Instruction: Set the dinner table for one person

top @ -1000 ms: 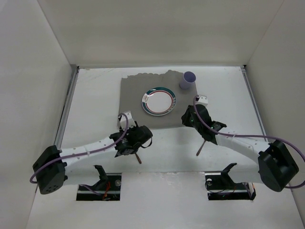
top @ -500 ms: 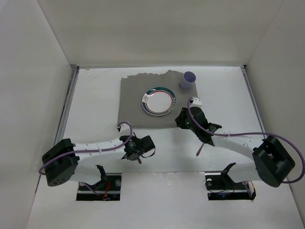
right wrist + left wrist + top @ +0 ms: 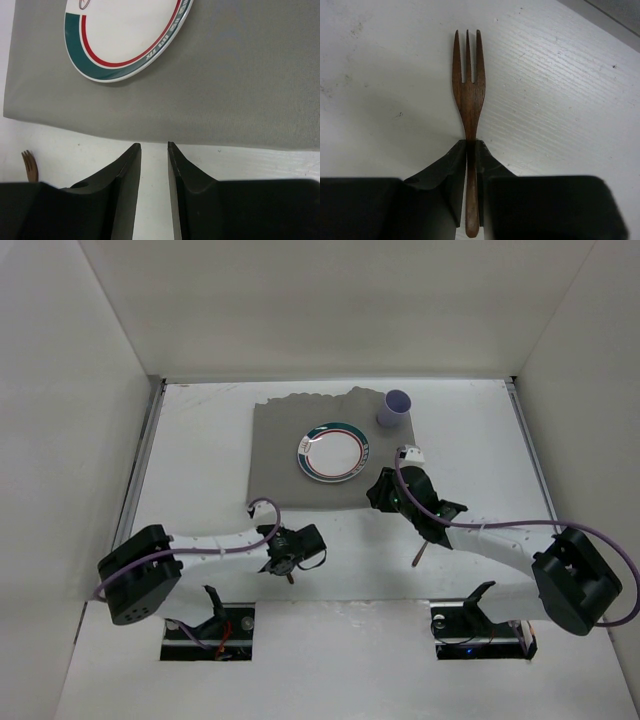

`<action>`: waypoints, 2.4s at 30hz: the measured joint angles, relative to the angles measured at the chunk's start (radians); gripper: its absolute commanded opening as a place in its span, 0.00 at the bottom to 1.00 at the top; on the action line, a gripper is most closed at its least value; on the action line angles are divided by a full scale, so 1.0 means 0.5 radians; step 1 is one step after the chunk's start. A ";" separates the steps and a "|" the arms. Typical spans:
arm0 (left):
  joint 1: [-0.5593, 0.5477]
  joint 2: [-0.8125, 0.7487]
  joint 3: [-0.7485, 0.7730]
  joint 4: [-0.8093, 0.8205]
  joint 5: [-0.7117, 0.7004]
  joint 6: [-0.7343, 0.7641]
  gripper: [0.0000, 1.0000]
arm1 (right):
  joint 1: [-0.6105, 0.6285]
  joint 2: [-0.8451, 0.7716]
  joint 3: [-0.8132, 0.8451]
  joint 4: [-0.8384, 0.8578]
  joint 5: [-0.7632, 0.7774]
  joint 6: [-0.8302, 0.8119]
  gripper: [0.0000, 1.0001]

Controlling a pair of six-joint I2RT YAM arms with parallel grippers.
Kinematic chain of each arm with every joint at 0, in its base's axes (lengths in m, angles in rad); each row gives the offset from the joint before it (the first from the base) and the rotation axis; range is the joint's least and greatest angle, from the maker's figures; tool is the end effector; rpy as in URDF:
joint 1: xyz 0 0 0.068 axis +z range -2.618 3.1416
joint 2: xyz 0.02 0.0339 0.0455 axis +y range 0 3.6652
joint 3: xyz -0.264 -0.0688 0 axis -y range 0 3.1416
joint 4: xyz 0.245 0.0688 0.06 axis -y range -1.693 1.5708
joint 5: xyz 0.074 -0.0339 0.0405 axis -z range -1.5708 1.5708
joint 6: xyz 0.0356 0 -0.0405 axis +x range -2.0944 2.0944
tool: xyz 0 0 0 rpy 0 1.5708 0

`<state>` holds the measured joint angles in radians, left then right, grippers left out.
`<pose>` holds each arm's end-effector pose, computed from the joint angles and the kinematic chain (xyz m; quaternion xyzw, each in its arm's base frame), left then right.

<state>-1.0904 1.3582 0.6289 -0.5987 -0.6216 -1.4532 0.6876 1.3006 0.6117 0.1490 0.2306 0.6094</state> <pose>0.1162 -0.1782 0.1531 -0.2069 0.9229 -0.0208 0.3241 0.2138 0.1651 0.2026 0.0229 0.8659 0.2160 0.4507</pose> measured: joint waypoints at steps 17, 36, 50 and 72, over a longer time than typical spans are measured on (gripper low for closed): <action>0.461 -0.160 0.342 0.433 -0.184 1.215 0.05 | -0.024 0.089 -0.011 0.034 -0.015 0.021 0.35; 1.213 1.099 1.177 0.953 0.390 2.399 0.06 | -0.025 0.121 -0.013 0.082 -0.042 0.031 0.36; 1.215 1.125 1.226 0.932 0.343 2.433 0.34 | -0.025 0.136 -0.013 0.085 -0.041 0.031 0.45; 0.742 -0.256 -0.056 1.516 0.301 1.961 0.05 | 0.025 -0.397 -0.179 -0.372 0.510 0.357 0.19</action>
<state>-0.7193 1.2304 0.6010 0.1593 -0.4713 -0.4728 0.7002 1.1019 0.5224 -0.0368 0.4858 0.7879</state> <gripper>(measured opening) 0.052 0.135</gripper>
